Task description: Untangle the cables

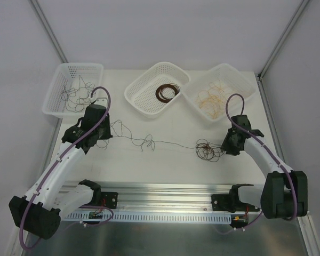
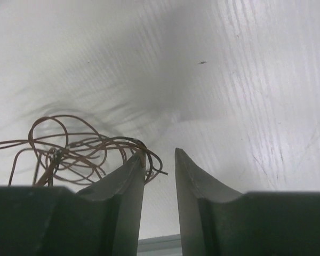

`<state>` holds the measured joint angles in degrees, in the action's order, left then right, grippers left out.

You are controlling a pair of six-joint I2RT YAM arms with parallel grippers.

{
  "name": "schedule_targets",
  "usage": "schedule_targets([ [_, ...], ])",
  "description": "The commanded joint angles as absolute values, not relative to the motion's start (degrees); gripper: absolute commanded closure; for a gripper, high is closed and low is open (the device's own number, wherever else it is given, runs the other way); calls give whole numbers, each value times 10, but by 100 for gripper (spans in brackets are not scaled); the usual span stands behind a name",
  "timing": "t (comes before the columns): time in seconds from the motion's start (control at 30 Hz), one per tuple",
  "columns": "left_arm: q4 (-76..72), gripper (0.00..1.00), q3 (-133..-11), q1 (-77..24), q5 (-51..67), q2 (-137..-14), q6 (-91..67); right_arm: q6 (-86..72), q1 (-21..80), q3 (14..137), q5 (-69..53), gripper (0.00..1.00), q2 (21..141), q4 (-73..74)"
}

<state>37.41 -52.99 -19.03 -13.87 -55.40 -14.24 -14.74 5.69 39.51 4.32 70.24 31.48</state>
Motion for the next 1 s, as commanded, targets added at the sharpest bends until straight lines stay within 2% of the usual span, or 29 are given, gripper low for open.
schedule_targets([
  [0.0, 383, 87, -534, -186, -106, -558, -141, -112, 56, 437, 56, 67, 665, 358],
  [0.2, 361, 63, -521, -187, -15, -561, -166, -55, 106, 477, 54, 42, 619, 380],
  [0.23, 359, 55, -517, -186, -4, -560, -170, -49, 115, 488, 54, 40, 606, 380],
  [0.37, 345, 36, -505, -186, 27, -555, -187, -3, 192, 517, 23, 37, 594, 365],
  [0.47, 336, 29, -497, -187, 46, -562, -205, 29, 246, 540, -30, 36, 621, 345],
  [0.57, 329, 25, -485, -187, 69, -577, -229, 59, 304, 567, -70, 36, 665, 319],
  [0.77, 309, 25, -455, -187, 98, -599, -284, 63, 417, 605, -140, 36, 749, 263],
  [0.97, 284, 26, -424, -186, 106, -613, -323, 3, 493, 613, -145, 44, 845, 197],
])
